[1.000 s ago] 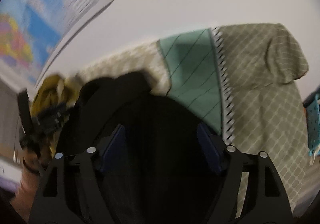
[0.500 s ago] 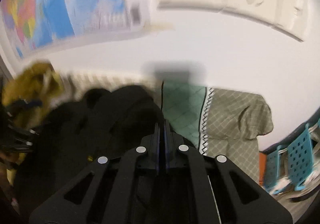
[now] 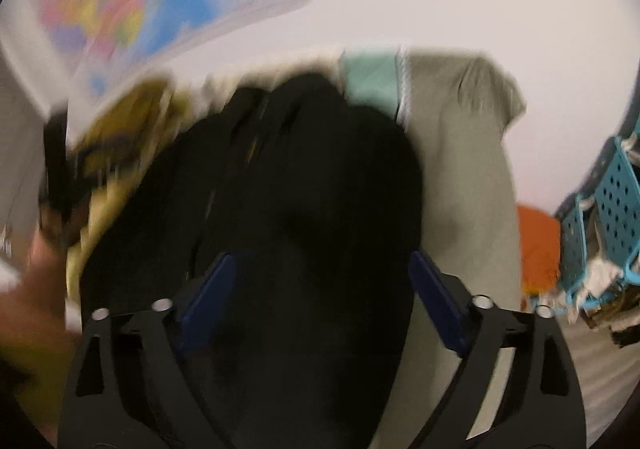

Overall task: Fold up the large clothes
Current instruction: 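Lower the jacket onto the bed with both grippers, spreading it flat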

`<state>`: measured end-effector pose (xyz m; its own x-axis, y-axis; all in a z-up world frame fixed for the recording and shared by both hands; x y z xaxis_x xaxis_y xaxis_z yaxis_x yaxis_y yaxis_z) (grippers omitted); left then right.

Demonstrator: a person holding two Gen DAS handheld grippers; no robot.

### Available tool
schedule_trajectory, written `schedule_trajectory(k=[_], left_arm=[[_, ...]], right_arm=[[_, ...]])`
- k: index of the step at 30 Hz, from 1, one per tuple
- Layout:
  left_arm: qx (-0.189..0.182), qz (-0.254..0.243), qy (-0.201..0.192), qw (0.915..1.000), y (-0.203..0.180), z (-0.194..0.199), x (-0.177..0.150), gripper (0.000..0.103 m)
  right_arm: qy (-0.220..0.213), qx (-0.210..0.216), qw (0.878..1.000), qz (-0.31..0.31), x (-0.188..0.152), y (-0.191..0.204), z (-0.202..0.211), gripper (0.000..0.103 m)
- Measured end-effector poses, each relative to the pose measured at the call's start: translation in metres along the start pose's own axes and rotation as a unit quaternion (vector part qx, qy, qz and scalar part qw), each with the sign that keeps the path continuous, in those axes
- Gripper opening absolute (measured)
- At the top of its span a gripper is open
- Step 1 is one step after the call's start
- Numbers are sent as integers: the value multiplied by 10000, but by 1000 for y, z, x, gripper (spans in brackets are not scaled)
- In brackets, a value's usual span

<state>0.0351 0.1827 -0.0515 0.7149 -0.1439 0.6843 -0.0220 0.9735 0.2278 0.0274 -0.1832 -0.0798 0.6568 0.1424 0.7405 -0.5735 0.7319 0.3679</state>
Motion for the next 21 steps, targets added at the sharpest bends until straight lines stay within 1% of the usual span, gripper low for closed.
schedule_trajectory(k=[1, 2, 4, 5, 6, 7, 8, 9, 10, 11, 12, 14, 15, 16, 17, 18, 19, 20, 21], left_arm=[[-116, 37, -2, 9999, 1, 11, -13, 84], [-175, 53, 20, 9998, 0, 16, -21, 84], [-300, 44, 132, 9995, -2, 27, -43, 84], [-390, 40, 175, 9991, -5, 32, -54, 84], [-482, 48, 250, 9985, -8, 35, -64, 85], [-523, 22, 325, 9981, -11, 37, -72, 85], [-561, -25, 373, 9977, -14, 40, -78, 85], [-651, -80, 380, 9971, -17, 46, -85, 85], [-704, -91, 380, 9968, -18, 50, -89, 85], [-743, -91, 396, 9964, -19, 55, -94, 85], [-788, -91, 402, 9960, -19, 58, -97, 85], [-1023, -77, 329, 9942, -18, 69, -105, 86], [-1036, -56, 307, 9941, -18, 73, -107, 88], [-1046, -57, 306, 9940, -18, 77, -111, 88], [-1097, -77, 325, 9934, -19, 79, -116, 88], [-1119, -90, 349, 9931, -21, 81, -121, 88], [-1082, -110, 390, 9933, -23, 81, -127, 88], [-1076, -126, 455, 9931, -25, 81, -134, 88], [-1116, -125, 517, 9923, -27, 80, -139, 88]], right_arm=[[264, -7, 9996, 63, -26, 10, -3, 91], [445, -29, 9990, 98, -45, 19, -8, 91], [614, 23, 9981, 29, -74, 23, -12, 90], [631, -59, 9980, -29, -84, 23, -15, 79], [587, -70, 9982, -100, -90, 19, -15, 66], [550, -23, 9983, -202, -92, 15, -15, 34], [407, 36, 9985, -363, -90, 10, -9, 17], [254, 119, 9985, -474, -85, 8, -1, 13], [15, 172, 9984, -536, -76, 7, 13, 5], [-188, 134, 9982, -559, -67, 6, 27, 3], [-493, 30, 9974, -532, -52, 6, 49, 2], [-1184, -171, 9922, -344, -23, 8, 92, 1], [-1587, -420, 9861, -245, -4, 8, 120, 1], [-1834, -525, 9815, -173, 9, 8, 137, 1], [-1937, -287, 9805, -166, 19, 8, 144, 1], [-1893, -60, 9817, -214, 23, 7, 143, 1], [-1767, 35, 9838, -296, 24, 4, 134, 9], [-1560, 14, 9869, -400, 20, 2, 117, 44], [-1360, 8, 9896, -464, 12, 2, 102, 62]])
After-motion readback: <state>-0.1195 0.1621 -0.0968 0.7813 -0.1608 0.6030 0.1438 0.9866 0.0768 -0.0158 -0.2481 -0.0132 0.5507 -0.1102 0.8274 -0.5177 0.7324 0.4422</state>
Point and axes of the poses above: each gripper's, at about its wrist camera, not at the fingertips, and z roughly against the way its jaws point, y to its left, x to its top, the point moved 6 cm from there along -z, roughly the way its jaws point, and after that the axes turned 11 degrees about x, right-handed, at the moved point
